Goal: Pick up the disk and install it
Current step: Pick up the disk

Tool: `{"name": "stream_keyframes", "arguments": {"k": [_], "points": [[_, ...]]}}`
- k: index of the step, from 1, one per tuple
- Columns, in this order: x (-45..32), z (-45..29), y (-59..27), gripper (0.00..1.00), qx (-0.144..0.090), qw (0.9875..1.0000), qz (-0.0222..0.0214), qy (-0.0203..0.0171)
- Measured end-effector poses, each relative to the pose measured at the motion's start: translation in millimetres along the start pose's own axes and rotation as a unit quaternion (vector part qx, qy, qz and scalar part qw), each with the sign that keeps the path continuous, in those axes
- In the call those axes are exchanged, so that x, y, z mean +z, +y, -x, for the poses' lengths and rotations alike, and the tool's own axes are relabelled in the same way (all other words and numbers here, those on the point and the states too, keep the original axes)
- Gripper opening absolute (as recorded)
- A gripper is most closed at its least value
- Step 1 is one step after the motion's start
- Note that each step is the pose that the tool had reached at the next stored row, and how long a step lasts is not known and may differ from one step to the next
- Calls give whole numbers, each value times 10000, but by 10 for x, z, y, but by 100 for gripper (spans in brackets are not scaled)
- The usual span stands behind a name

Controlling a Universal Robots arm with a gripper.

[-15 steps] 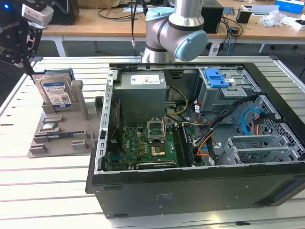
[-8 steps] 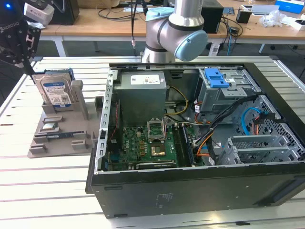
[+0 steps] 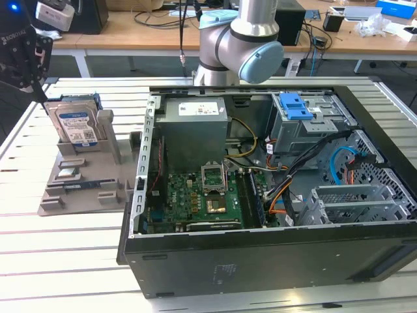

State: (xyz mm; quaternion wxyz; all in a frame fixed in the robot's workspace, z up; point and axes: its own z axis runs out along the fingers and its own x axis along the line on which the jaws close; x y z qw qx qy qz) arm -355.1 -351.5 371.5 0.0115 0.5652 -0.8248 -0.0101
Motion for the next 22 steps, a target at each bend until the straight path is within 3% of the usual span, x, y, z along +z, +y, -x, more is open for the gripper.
{"name": "stream_keyframes", "arguments": {"k": [6, 11, 17, 22], "points": [[0, 0, 0, 11, -361, 9993, -3, 10], [0, 0, 0, 11, -737, 9973, -6, 22], [0, 0, 0, 11, -1244, 9922, -10, 37], [0, 0, 0, 11, -1621, 9868, -12, 48]]}}
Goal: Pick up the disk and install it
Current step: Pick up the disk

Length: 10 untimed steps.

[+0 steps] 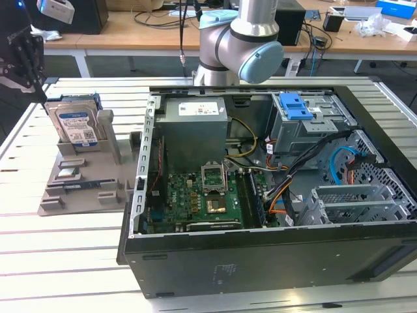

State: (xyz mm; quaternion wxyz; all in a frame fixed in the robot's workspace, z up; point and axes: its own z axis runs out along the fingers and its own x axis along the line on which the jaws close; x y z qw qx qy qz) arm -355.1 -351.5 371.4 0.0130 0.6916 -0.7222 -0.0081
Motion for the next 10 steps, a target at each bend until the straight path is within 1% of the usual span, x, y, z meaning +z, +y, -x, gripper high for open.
{"name": "stream_keyframes", "arguments": {"k": [4, 10], "points": [[0, 0, 0, 11, -273, 9996, -2, 8], [0, 0, 0, 11, -294, 9996, -2, 9]]}}
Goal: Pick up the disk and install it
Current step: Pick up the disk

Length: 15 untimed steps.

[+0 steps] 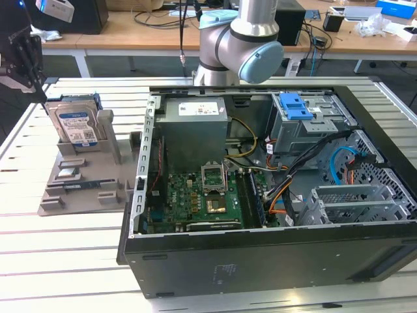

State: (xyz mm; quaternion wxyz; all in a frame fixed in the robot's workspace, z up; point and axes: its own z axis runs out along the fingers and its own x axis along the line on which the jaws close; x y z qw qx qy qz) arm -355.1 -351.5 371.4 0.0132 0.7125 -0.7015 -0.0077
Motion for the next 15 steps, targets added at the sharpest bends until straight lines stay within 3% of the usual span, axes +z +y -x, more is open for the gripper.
{"name": "stream_keyframes", "arguments": {"k": [4, 5, 8, 12, 15], "points": [[0, 0, 0, 17, -10, 10000, 0, 0], [0, 0, 0, 29, -13, 10000, 0, 0], [0, 0, 0, 42, -19, 10000, 0, 1], [2, 16, 0, 42, -55, 10000, -1, -32], [11, 73, -2, 42, -142, 9999, -2, -33]]}}
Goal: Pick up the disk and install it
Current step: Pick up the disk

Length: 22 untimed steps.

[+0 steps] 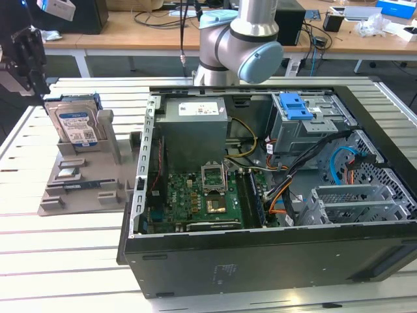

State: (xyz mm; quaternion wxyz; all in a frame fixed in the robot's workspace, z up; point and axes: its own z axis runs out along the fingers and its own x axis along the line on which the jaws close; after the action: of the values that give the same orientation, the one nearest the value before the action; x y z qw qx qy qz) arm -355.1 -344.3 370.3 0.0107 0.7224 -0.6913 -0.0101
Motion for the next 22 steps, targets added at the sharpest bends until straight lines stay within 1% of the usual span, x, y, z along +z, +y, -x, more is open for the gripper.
{"name": "stream_keyframes", "arguments": {"k": [3, 4, 5, 7, 14, 18, 22], "points": [[3, 78, -4, 42, -40, 10000, 1, 2], [5, 139, -7, 42, -53, 10000, 1, 2], [6, 170, -8, 42, -56, 10000, 0, 2], [9, 212, -9, 42, -57, 10000, 0, 2], [30, 265, -13, 42, -58, 10000, 0, 2], [39, 331, -16, 42, -59, 10000, 0, 2], [44, 374, -18, 42, -60, 10000, 1, 2]]}}
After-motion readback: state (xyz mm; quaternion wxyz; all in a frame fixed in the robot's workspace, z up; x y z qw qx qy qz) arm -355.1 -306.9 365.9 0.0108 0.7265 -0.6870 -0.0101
